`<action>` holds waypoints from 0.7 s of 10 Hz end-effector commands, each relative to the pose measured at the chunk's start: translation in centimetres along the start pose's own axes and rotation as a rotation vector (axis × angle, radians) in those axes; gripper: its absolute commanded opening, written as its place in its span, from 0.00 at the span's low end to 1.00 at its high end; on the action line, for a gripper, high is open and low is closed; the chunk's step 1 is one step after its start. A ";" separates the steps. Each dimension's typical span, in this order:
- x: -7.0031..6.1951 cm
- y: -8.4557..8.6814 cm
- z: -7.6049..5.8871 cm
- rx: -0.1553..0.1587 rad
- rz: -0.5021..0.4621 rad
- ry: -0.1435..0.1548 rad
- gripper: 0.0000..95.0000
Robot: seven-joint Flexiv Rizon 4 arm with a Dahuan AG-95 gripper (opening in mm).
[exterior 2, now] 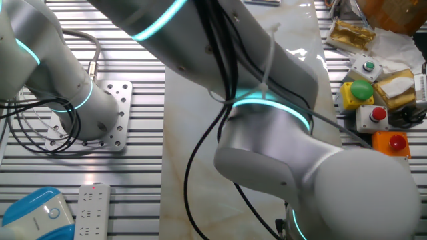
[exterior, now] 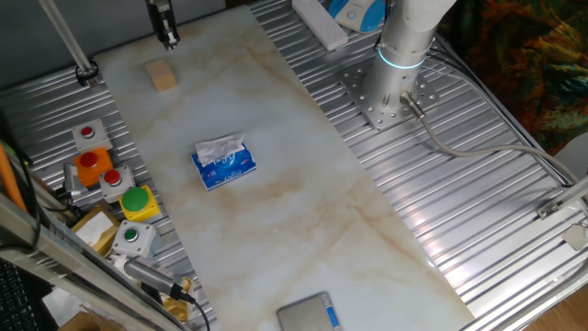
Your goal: Place the block on the scale
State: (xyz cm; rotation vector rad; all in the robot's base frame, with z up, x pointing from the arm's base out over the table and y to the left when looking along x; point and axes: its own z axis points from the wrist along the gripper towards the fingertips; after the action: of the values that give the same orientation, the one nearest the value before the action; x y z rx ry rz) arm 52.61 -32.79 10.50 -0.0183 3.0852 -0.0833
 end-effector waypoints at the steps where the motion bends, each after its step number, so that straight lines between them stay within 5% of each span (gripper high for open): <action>1: -0.2 -0.1 0.2 -0.001 -0.002 -0.001 0.00; 7: -0.2 0.0 0.2 0.002 0.005 0.005 0.00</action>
State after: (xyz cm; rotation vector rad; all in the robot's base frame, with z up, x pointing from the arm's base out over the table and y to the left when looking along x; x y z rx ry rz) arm 52.74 -32.75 10.36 -0.0118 3.0915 -0.0844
